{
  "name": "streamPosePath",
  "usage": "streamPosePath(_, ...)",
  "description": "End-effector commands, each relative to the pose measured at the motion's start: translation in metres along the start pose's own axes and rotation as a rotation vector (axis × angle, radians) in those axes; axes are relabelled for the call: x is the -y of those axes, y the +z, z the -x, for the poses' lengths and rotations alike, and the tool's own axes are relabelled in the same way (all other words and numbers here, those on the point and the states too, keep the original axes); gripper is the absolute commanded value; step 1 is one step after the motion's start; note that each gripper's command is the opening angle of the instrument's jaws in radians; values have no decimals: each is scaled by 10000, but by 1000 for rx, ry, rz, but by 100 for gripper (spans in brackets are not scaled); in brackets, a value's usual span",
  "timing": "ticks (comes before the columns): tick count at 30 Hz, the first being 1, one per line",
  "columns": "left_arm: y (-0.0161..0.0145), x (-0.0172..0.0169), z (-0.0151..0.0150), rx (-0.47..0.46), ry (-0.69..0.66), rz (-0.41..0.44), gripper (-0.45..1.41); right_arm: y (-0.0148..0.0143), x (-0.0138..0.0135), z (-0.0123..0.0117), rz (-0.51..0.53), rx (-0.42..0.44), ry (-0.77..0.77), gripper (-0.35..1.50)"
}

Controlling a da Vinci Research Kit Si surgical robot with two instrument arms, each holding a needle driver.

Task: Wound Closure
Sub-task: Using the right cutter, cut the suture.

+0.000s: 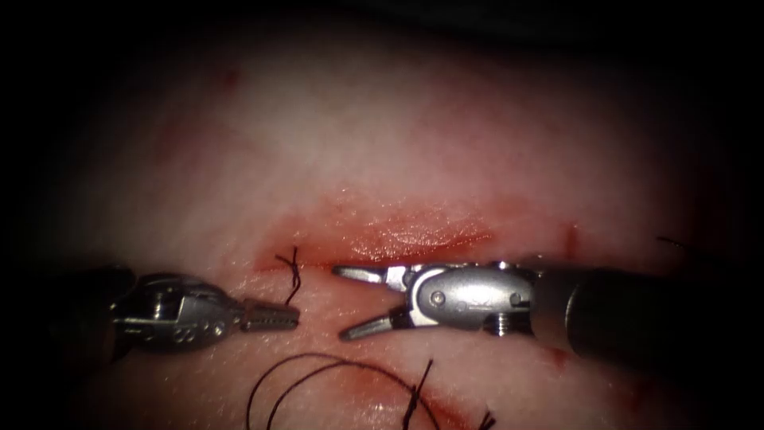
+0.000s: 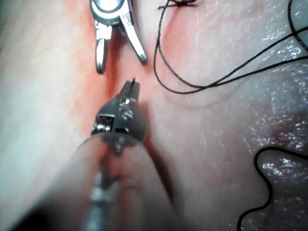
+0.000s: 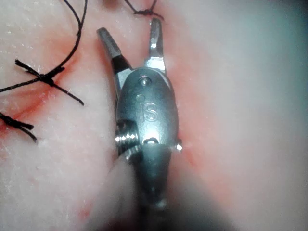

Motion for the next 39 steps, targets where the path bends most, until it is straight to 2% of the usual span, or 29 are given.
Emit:
streamPosePath(1,6,6,2,-3,0,-2,-45,17,-1,2,9,-12,-10,143)
streamPosePath(10,1,12,-9,-7,1,-14,-45,37,-2,-7,67,-52,-48,138)
streamPosePath(17,0,12,-9,-8,2,-14,-45,63,-3,-9,103,-62,-70,138)
streamPosePath(32,1,11,-9,-7,2,-14,-45,104,9,-16,99,-91,-111,136)
streamPosePath(39,1,9,-9,-8,3,-14,-45,113,13,-2,94,-96,-132,135)
